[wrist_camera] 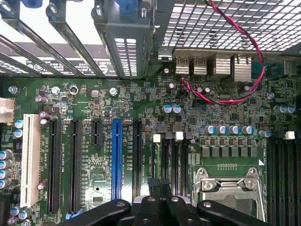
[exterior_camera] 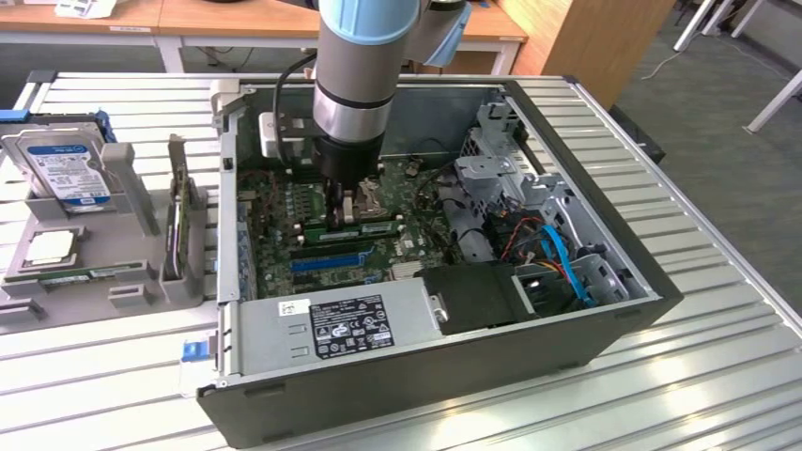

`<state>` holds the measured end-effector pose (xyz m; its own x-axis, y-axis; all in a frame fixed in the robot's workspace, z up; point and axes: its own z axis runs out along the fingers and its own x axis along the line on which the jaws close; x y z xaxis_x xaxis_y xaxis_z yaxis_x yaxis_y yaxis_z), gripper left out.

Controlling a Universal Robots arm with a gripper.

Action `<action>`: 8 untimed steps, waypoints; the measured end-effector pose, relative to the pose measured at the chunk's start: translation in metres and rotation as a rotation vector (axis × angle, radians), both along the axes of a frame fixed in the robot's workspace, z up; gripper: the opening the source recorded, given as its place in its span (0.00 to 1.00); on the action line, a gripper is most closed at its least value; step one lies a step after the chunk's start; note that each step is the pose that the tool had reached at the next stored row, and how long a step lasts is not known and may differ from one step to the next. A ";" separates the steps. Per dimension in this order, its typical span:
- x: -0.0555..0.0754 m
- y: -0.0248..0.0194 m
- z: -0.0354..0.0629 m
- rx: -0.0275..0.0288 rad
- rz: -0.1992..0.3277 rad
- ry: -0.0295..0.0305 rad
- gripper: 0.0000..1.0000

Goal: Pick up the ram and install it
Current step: 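Press down the ram until it locks into place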

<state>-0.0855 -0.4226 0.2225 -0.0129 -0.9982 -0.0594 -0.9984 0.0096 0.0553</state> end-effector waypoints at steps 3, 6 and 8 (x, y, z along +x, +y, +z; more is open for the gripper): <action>0.000 0.0000 0.0000 0.0000 0.000 0.0000 0.10; 0.000 0.0000 -0.0002 0.0000 0.000 0.0000 0.10; 0.000 0.0000 -0.0006 0.0002 0.000 0.0000 0.10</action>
